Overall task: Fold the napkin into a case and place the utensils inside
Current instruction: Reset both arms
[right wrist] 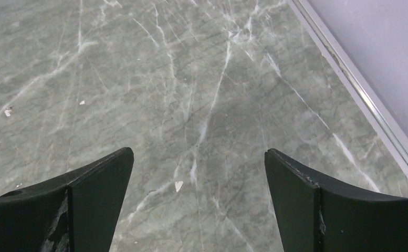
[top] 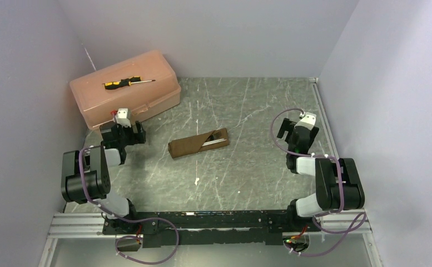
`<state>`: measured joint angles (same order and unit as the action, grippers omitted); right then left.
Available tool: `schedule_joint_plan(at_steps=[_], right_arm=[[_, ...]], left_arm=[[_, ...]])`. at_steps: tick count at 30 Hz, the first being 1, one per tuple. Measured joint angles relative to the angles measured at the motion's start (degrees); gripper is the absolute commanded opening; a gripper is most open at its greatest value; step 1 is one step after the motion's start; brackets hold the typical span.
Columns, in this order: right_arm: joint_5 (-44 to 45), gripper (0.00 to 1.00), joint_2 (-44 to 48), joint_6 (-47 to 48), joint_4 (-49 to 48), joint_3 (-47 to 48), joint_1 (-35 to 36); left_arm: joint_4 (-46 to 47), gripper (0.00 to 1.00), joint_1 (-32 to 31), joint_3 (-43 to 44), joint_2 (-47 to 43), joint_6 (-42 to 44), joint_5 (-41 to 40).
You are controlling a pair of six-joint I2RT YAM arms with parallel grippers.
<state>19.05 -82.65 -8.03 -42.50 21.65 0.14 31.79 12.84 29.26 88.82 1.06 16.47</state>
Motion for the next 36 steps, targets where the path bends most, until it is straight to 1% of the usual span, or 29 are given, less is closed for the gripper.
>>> schedule_joint_plan(at_steps=[4,7,9,10,13,16,19,24,36], right_arm=[[-2.78,1.00,-0.02,1.29,-4.63,-1.70,-0.98],[-3.21,1.00,-0.52,2.51,-13.77,-7.52,-0.96],[-2.49,1.00,-0.87,2.67,-16.39,-10.78,-0.63],[-2.03,1.00,-1.18,2.73,-16.81,-11.23,-0.59],[-1.20,1.00,-2.19,2.78,-17.07,-9.88,-0.59],[-1.09,1.00,-2.43,2.91,-17.62,-8.35,-0.57],[-0.94,1.00,-2.40,2.97,-18.03,-8.22,-0.11],[-0.55,1.00,-2.40,3.30,-18.47,-8.22,0.92],[-0.20,1.00,-2.40,3.58,-18.88,-8.22,0.92]], left_arm=[[8.22,0.95,0.00,-2.29,1.99,-1.01,1.55],[12.70,0.94,-0.15,-5.66,2.03,-0.85,2.38],[20.83,0.95,-0.37,-9.99,3.15,-0.87,3.17],[23.43,0.94,-0.55,-11.80,3.85,-0.81,3.61],[23.61,0.94,-1.53,-12.76,4.13,-0.02,4.24],[21.57,0.94,-2.73,-8.87,4.68,0.46,4.22],[22.34,0.94,-3.19,-7.45,4.68,0.72,4.15],[21.64,0.95,-3.30,-7.43,4.74,0.83,4.11],[21.53,0.95,-3.30,-7.43,4.76,0.83,4.04]])
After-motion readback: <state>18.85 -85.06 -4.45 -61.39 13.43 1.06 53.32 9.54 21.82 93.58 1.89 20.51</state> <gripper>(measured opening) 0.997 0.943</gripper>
